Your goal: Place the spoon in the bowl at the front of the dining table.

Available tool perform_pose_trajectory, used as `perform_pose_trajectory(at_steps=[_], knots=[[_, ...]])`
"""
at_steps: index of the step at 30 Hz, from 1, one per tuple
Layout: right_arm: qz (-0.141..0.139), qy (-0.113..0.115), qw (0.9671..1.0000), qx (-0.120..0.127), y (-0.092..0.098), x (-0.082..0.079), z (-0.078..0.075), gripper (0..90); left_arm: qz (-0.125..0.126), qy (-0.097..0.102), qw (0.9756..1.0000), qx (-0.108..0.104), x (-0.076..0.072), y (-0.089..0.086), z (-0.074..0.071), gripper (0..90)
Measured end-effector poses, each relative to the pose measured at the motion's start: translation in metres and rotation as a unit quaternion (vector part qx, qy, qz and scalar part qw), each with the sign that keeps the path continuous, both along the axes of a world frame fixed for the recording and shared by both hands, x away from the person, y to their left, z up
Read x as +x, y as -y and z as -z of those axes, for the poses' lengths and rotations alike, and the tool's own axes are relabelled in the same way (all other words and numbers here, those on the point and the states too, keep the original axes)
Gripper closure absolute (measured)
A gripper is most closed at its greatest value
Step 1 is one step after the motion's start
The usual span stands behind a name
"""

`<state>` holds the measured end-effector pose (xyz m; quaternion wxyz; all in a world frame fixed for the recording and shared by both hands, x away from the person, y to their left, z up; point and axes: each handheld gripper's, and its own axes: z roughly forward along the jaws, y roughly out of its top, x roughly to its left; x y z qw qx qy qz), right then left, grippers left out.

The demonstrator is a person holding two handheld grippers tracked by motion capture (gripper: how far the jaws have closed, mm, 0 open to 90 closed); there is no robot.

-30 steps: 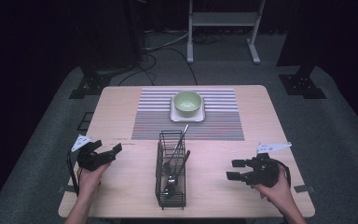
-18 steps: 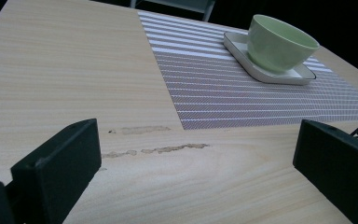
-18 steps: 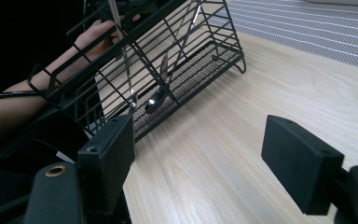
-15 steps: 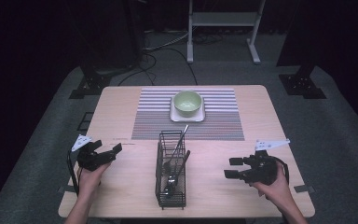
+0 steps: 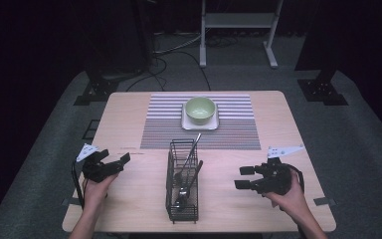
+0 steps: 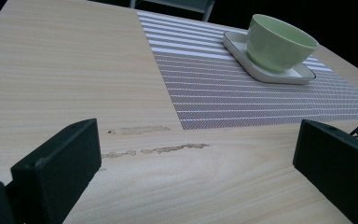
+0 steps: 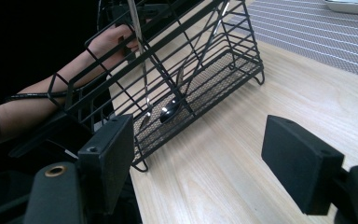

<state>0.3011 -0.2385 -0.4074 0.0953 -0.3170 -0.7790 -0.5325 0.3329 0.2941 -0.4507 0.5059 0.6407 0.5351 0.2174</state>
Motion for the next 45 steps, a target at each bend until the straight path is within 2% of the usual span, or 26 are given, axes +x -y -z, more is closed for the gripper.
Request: perform_pose_trajectory(at_steps=[45], knots=[[-0.052,-0.012,0.9985,0.007,-0.034,0.007,-0.025,24.5,0.001,0.001,1.0,0.0,0.0,0.0,-0.001,0.0]])
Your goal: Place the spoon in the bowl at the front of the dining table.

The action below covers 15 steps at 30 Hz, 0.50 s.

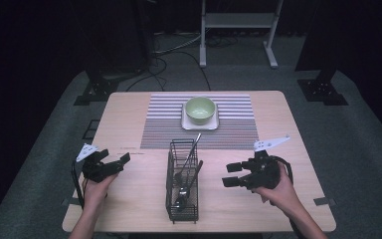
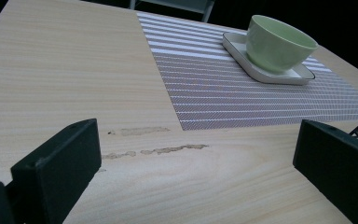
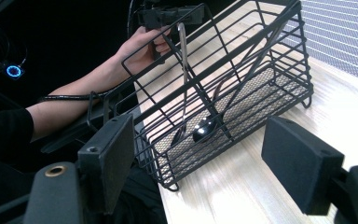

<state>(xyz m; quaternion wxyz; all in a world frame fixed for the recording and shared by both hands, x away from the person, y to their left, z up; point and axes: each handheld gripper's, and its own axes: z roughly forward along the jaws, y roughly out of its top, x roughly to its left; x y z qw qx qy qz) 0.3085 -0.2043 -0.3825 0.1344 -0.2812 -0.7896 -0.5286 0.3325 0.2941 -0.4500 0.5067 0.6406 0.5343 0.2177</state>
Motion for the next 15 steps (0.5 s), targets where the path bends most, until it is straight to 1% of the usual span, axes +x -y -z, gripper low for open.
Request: perform_pose_trajectory(at_steps=[15], knots=[[-0.016,-0.003,0.9999,-0.001,-0.013,0.003,-0.007,24.4,0.001,0.0,1.0,0.002,0.0,0.0,0.0,0.0]])
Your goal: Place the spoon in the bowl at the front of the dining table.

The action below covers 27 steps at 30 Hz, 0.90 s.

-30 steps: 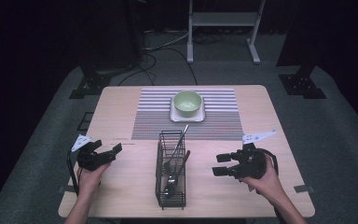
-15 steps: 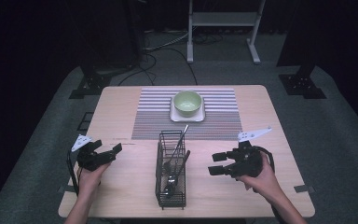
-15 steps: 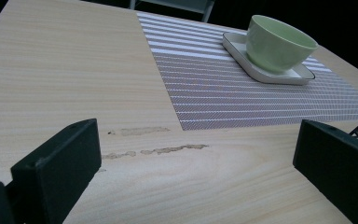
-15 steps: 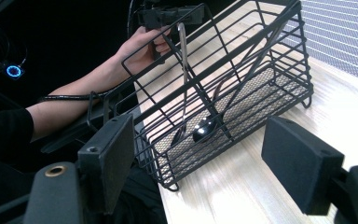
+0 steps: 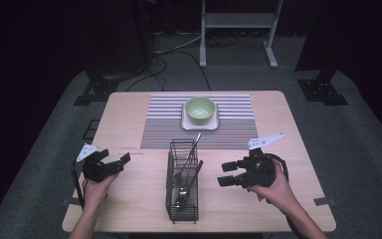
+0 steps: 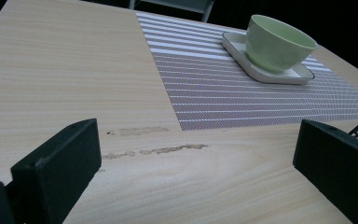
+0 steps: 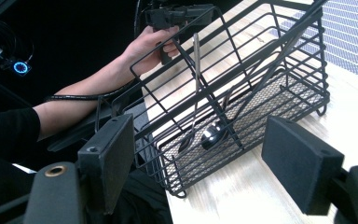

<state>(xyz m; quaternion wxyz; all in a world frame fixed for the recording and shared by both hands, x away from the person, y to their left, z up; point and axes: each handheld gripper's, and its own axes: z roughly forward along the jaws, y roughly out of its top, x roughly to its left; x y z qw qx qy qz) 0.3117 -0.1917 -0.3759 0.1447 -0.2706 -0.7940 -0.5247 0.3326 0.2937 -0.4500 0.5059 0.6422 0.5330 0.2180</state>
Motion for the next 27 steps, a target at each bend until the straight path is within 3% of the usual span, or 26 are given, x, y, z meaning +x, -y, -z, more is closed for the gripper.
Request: perform_pose_trajectory(at_steps=[27], knots=[[-0.022,-0.004,0.9997,-0.003,-0.021,0.005,-0.011,24.5,0.0,0.001,1.0,0.0,0.0,0.0,-0.001,0.0]])
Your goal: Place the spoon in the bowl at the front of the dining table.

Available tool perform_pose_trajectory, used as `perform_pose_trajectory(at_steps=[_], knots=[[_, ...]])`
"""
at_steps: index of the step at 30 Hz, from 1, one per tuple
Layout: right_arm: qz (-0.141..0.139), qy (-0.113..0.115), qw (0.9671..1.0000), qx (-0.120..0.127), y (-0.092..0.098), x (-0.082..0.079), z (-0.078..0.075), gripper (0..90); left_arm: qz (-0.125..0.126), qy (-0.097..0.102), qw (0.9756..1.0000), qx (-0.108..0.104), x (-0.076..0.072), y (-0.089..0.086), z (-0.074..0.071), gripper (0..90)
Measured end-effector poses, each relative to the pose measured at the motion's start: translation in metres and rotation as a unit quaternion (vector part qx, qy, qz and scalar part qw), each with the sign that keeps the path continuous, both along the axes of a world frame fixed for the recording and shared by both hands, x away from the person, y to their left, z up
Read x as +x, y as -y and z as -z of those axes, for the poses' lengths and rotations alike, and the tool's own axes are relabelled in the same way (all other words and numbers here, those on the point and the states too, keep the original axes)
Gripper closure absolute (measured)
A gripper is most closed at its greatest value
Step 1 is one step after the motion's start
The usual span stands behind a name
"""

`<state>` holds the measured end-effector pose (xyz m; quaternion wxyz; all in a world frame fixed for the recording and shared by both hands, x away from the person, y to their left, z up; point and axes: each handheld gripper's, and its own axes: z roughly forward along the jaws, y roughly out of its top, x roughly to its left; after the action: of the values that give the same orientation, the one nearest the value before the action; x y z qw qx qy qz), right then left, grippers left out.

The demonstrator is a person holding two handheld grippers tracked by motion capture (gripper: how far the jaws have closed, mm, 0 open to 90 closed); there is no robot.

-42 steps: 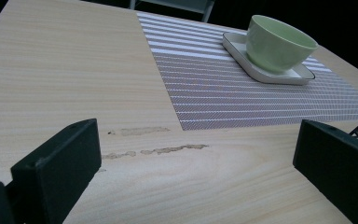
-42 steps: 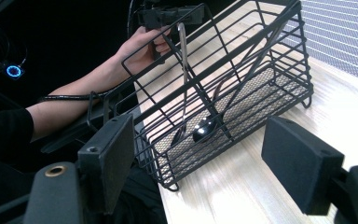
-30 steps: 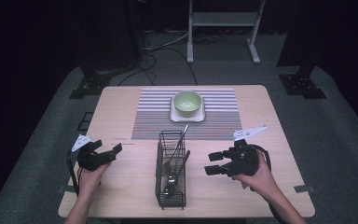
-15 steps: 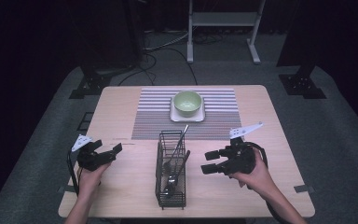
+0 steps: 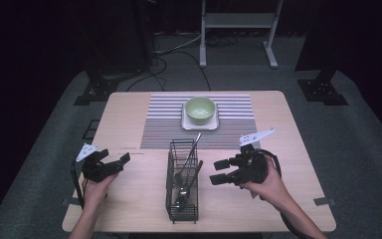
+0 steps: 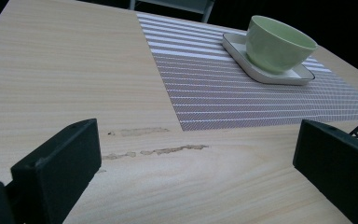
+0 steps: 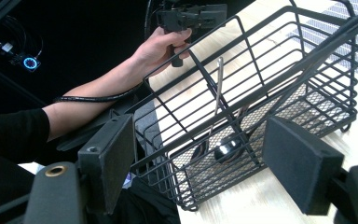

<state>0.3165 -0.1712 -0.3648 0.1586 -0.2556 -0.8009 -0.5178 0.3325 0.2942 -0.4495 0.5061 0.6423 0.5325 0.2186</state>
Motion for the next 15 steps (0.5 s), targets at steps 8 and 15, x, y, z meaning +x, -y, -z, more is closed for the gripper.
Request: perform_pose_trajectory(at_steps=[8,15], knots=[[-0.007,-0.002,1.0,-0.004,-0.01,0.002,-0.002,24.6,0.0,0.001,1.0,0.0,0.0,0.001,0.0,0.0],[-0.003,-0.006,0.9999,-0.01,-0.016,0.006,-0.003,25.8,0.0,0.001,1.0,0.0,0.0,0.0,0.0,0.0]])
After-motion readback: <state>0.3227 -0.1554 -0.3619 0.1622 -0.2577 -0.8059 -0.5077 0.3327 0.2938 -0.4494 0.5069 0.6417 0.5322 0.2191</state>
